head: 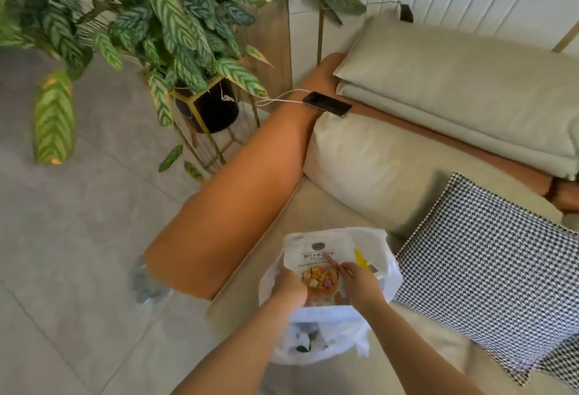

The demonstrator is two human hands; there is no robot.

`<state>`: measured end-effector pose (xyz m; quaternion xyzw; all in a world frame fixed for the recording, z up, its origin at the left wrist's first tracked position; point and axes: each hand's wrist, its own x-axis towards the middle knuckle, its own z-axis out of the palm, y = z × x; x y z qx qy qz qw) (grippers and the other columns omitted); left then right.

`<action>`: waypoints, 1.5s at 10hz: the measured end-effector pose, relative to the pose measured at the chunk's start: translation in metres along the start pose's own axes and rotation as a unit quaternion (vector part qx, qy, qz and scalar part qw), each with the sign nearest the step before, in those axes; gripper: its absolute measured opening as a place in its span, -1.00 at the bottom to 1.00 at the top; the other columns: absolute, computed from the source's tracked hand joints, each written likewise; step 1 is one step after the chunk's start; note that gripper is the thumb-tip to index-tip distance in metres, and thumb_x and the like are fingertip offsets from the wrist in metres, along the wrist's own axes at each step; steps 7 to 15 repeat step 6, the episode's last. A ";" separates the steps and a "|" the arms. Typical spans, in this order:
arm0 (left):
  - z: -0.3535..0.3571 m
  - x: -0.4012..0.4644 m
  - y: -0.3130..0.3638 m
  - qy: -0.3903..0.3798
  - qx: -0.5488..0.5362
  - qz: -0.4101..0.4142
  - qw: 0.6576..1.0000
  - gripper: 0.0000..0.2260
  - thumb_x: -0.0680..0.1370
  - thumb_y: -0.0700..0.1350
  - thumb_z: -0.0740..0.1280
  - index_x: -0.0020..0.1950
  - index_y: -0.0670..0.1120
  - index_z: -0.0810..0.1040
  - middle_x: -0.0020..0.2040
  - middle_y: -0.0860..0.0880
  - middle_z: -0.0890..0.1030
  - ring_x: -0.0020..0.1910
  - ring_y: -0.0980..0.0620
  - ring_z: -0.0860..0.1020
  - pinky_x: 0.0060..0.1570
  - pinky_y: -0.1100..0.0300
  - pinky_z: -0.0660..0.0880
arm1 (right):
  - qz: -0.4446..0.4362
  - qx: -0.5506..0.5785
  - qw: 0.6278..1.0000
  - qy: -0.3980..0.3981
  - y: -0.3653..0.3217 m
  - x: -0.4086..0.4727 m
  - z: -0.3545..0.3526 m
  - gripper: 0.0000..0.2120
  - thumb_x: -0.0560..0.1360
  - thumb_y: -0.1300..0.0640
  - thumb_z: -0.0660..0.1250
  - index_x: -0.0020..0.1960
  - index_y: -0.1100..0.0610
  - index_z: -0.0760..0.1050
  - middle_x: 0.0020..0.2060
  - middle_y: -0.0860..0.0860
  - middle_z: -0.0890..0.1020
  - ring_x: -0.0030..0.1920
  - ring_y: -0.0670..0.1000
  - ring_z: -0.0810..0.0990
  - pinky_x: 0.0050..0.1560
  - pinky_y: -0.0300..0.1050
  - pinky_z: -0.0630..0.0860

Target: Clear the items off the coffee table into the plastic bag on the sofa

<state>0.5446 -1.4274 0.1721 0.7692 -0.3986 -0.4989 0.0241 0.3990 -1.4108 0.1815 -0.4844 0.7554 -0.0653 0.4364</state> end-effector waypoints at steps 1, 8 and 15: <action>0.016 0.022 -0.018 -0.039 0.028 -0.028 0.998 -0.50 0.57 -0.17 0.10 0.50 -0.01 0.09 0.27 -0.10 0.46 0.08 -0.07 0.56 -0.06 0.12 0.61 | -0.055 -0.117 0.990 -0.058 0.002 0.004 0.009 -0.48 0.59 0.23 0.09 0.48 -0.13 0.19 0.35 0.05 0.39 0.27 0.14 0.43 0.15 -0.10 0.48; 0.000 -0.061 0.023 -0.123 0.083 0.074 0.986 -0.77 0.59 -0.14 0.17 0.23 -0.12 0.47 0.14 -0.14 0.54 0.15 -0.09 0.52 0.20 0.10 0.48 | -0.061 -0.147 0.983 -0.094 -0.012 -0.042 -0.027 -0.68 0.56 0.21 0.17 0.30 0.15 0.41 0.23 0.10 0.54 0.20 0.08 0.52 0.21 -0.12 0.44; 0.000 -0.061 0.023 -0.123 0.083 0.074 0.986 -0.77 0.59 -0.14 0.17 0.23 -0.12 0.47 0.14 -0.14 0.54 0.15 -0.09 0.52 0.20 0.10 0.48 | -0.061 -0.147 0.983 -0.094 -0.012 -0.042 -0.027 -0.68 0.56 0.21 0.17 0.30 0.15 0.41 0.23 0.10 0.54 0.20 0.08 0.52 0.21 -0.12 0.44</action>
